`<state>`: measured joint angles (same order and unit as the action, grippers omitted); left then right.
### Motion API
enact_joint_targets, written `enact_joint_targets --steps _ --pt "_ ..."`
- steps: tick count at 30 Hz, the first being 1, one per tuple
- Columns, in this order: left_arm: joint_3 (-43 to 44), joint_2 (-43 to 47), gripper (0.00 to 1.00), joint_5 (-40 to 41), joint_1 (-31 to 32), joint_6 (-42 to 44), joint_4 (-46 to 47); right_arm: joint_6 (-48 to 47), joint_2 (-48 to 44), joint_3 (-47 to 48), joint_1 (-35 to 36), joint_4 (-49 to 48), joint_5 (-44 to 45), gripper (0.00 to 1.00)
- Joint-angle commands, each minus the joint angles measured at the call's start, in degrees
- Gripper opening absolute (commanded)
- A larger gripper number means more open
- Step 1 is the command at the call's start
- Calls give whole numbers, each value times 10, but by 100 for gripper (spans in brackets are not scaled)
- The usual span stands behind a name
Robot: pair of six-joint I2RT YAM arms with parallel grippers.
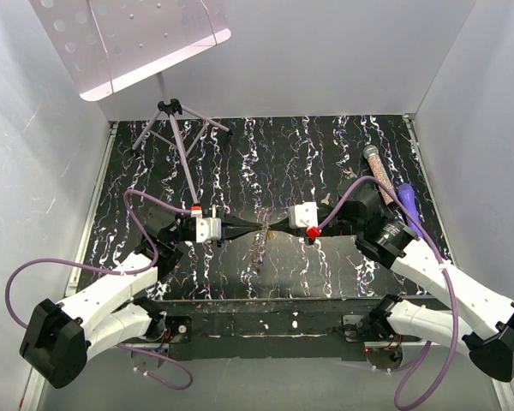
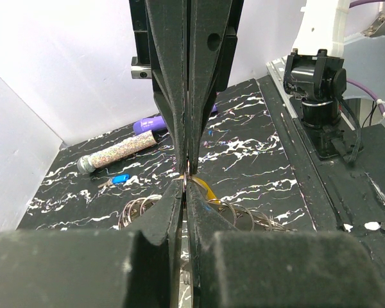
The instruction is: Put the keys on the keyring
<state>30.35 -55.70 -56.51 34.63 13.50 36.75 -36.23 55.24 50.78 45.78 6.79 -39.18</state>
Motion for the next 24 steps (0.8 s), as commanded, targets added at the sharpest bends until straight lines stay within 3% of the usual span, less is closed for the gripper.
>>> enact_joint_targets --steps 1,24 --pt "-3 11 0 2 3 -1 24 5 1 19 4 -33 -5 1" --pt "1 7 0 1 7 2 14 26 3 26 8 -45 -11 1"
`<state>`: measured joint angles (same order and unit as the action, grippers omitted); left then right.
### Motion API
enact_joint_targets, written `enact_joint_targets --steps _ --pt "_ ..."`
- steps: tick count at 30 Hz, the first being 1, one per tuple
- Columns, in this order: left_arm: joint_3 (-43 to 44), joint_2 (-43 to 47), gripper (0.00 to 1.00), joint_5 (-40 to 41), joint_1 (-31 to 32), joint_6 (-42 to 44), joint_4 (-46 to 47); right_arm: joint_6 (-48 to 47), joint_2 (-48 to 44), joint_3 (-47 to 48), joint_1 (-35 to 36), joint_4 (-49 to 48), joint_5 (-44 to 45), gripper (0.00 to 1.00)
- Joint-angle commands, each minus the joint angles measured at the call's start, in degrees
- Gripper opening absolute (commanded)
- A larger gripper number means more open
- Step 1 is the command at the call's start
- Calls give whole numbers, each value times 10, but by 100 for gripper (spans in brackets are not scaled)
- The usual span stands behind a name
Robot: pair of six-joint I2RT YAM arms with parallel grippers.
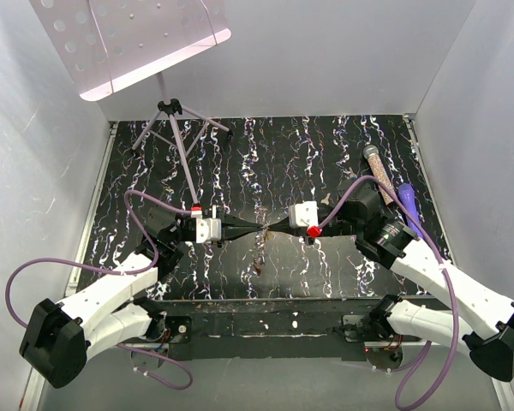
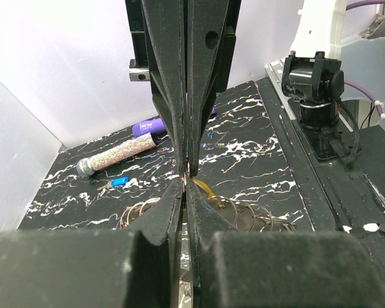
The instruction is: Put the keys on the keyring
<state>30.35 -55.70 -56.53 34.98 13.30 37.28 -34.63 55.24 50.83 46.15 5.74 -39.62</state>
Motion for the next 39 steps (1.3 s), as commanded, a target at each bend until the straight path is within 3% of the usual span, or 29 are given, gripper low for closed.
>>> enact_joint_targets --steps 1,24,39 --pt "1 8 0 1 3 6 7 11 4 26 3 -35 -6 1" --pt "4 13 0 14 5 20 -20 -5 -5 30 3 -12 -28 1" --pt "4 18 0 17 5 22 -22 -23 -5 35 3 21 22 1"
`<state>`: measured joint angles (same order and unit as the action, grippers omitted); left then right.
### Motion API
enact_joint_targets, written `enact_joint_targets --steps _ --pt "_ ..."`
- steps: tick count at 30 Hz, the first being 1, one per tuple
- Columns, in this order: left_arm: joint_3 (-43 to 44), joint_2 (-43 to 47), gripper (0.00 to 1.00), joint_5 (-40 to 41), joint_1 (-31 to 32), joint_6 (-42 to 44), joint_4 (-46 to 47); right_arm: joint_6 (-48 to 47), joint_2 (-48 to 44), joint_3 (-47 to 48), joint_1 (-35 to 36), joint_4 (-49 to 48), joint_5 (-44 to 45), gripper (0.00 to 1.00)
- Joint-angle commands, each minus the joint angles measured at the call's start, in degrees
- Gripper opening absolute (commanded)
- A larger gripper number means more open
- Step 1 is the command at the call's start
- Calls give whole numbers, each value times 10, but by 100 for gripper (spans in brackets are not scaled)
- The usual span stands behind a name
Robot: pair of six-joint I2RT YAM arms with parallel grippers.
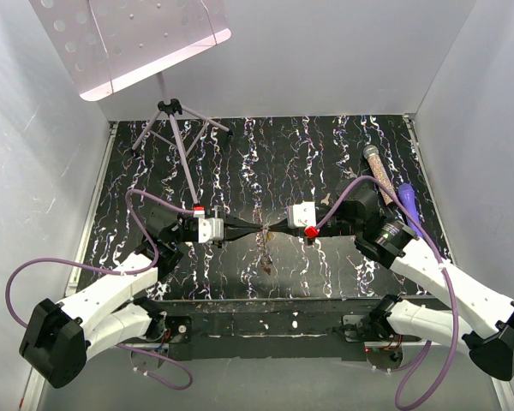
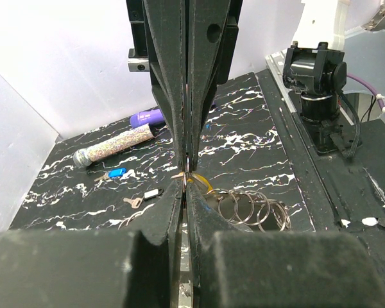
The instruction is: Put the keys on the keyring
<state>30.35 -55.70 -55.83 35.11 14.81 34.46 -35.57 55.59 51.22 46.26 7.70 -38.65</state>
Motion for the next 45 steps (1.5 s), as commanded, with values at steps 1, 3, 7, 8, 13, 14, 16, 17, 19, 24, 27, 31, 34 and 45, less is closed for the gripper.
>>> enact_joint_targets --steps 1,3,7,8,13,14,16,17,19,24,27,31,34,45 --pt "3 19 0 10 4 8 6 -13 -8 31 3 2 13 1" --pt "4 19 0 10 3 8 5 -15 -8 32 2 4 13 1" --pt "4 18 0 10 4 9 3 -19 -8 31 2 3 16 1" --pt "4 20 0 9 3 9 3 -19 -7 31 2 3 18 1" --pt "5 20 0 8 3 9 2 -21 -7 33 3 1 24 1" --pt "4 20 0 7 4 9 2 -21 -6 33 2 -1 23 1" --pt "5 18 0 7 3 9 2 -21 -6 32 2 -3 22 1" --pt "5 18 0 6 4 9 3 -21 -5 32 2 -3 19 1" --pt "5 18 0 8 4 9 4 -20 -5 34 3 -3 12 1" --pt "3 21 0 14 4 10 4 -20 -6 33 2 3 3 1" --pt "2 24 0 20 3 14 3 -21 -7 33 2 6 9 1" --pt "2 25 0 26 4 17 -1 -22 -7 33 2 12 8 1" --pt "2 27 0 27 3 18 -1 -23 -7 34 2 11 8 1" --pt "1 24 0 20 3 12 7 -18 0 34 2 -2 4 1"
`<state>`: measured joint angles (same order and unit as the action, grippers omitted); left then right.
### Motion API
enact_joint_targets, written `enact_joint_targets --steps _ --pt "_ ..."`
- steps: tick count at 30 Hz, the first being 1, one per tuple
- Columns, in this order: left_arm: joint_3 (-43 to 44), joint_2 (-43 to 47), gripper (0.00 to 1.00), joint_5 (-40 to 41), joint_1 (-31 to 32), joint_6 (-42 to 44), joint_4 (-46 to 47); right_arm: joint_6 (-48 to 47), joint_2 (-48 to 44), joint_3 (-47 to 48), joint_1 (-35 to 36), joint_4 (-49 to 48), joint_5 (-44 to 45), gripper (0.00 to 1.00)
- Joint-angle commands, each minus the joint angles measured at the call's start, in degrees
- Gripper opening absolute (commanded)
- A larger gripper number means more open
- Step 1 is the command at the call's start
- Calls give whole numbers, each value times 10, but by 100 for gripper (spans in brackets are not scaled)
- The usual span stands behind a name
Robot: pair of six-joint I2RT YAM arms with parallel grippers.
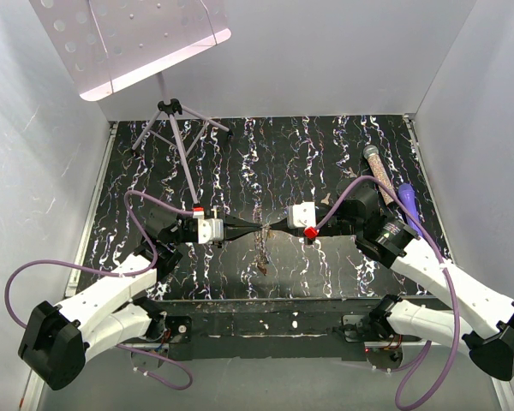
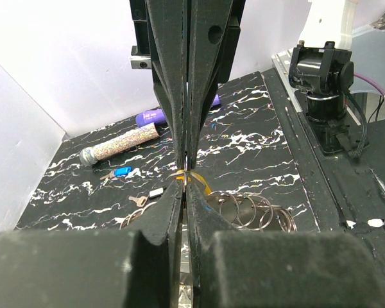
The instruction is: Put the keys on the keyring
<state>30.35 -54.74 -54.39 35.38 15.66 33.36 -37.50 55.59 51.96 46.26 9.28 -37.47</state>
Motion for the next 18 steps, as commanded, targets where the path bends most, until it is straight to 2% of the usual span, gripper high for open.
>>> enact_joint_targets --steps 1,18 --pt "1 15 0 4 1 3 18 1 0 26 2 -18 -8 1" --pt "-1 12 0 2 1 -5 30 14 6 27 2 -32 -17 1"
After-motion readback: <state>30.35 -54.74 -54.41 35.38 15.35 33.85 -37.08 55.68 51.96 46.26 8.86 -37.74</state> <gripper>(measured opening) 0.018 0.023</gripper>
